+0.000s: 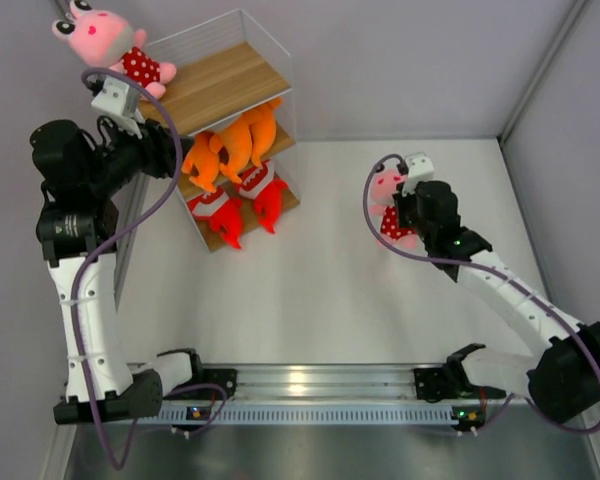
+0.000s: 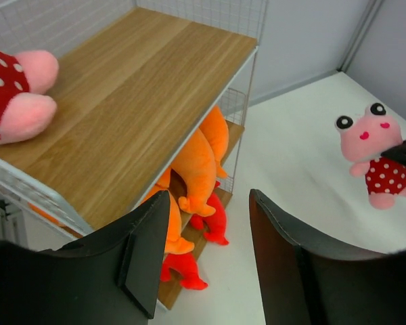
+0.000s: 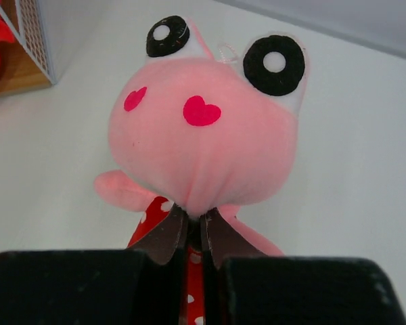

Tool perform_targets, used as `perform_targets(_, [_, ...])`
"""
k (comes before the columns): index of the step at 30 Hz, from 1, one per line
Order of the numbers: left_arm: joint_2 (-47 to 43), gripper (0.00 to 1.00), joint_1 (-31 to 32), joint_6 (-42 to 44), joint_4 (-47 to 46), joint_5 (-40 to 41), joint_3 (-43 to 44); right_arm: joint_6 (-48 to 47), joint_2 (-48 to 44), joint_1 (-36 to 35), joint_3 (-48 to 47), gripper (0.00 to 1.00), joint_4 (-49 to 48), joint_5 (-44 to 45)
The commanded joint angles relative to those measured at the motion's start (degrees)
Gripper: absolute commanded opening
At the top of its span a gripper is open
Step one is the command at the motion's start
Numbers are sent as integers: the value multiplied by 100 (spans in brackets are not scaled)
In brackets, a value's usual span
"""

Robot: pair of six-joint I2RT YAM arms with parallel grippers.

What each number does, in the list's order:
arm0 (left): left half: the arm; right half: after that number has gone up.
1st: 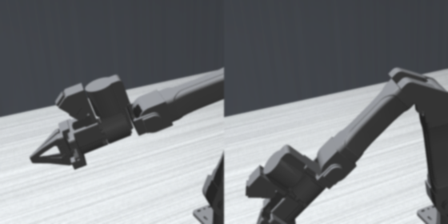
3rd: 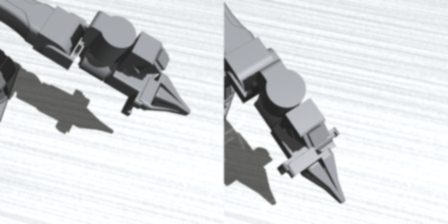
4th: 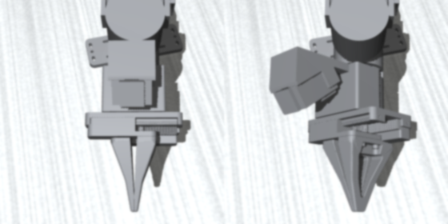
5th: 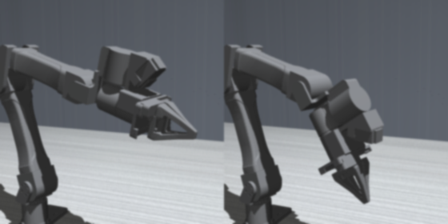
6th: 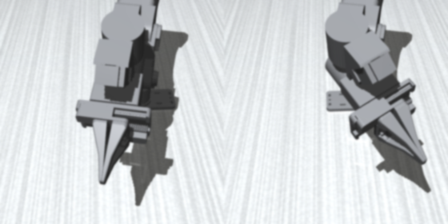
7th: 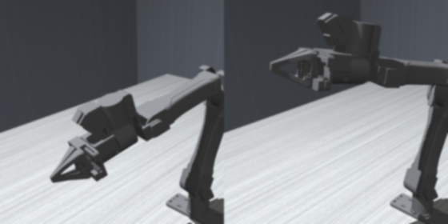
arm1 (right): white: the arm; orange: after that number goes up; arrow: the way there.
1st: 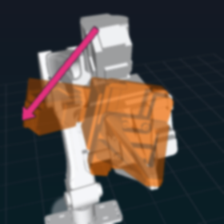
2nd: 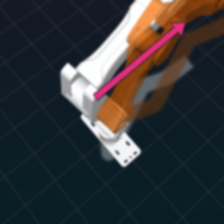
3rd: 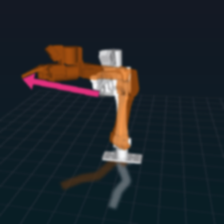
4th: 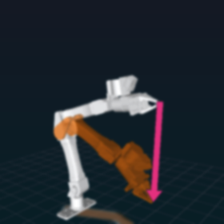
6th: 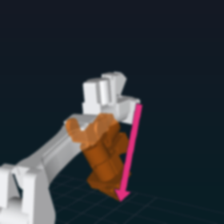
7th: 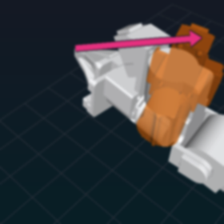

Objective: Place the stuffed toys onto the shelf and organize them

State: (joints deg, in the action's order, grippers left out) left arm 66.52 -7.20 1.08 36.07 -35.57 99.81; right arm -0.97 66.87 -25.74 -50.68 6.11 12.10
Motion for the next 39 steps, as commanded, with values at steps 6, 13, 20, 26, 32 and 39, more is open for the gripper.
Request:
perform_targets(6, [-104,58,605,-162,-22,-1066,-471,-957,-1045,-1494,-512,0,-1568,55])
perform_targets(13, [-8,64,1370,182,172,-1109,-683,-1564,-88,-2928,-1750,0,-2737,259])
perform_targets(20, [89,69,1476,156,172,-1548,-208,-1740,1116,-3517,-2850,0,-3072,197])
perform_targets(26, [194,72,1485,200,172,-1672,187,-1704,1399,-3587,-3212,0,-3063,-137])
perform_targets(32, [370,74,1485,322,172,-1172,566,-1661,1110,-3605,-2948,0,-3291,-375])
perform_targets(39, [651,74,1476,173,172,-1470,1083,-1748,1091,-3596,-2992,0,-3309,-735])
